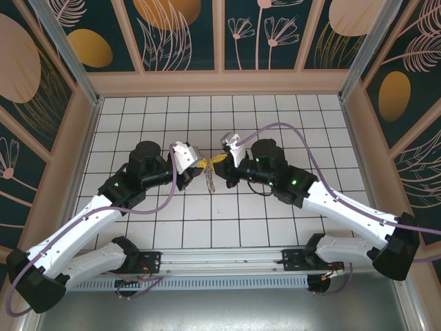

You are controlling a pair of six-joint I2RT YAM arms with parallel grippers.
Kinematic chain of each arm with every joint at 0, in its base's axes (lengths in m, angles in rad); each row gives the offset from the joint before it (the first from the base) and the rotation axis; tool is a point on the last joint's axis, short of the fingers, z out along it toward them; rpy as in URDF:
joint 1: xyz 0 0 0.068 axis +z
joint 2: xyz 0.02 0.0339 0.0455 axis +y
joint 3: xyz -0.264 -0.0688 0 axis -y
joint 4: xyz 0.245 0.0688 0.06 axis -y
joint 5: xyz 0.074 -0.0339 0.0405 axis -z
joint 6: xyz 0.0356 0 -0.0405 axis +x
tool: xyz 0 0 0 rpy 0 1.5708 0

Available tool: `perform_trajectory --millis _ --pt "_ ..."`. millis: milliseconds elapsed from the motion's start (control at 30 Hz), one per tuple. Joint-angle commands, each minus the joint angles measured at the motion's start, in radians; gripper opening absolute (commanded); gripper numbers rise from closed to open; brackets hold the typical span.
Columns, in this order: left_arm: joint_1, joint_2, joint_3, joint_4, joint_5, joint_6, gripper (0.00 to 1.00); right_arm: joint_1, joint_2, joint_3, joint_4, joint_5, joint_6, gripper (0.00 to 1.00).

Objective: Put the keys on the keyring

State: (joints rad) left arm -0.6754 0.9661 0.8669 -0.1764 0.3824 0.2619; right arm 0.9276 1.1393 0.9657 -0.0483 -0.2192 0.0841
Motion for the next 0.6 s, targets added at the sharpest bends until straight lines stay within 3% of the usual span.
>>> perform_trajectory --millis 0,567 --pt "-0.003 -0.012 0.006 0.02 0.001 0.018 0.0 0.004 0.008 0.003 0.034 0.007 -0.012 0.0" --pt "-0.003 -0.024 0.001 0.018 0.001 0.018 0.0 -0.016 0.004 0.013 0.029 0.024 -0.015 0.0"
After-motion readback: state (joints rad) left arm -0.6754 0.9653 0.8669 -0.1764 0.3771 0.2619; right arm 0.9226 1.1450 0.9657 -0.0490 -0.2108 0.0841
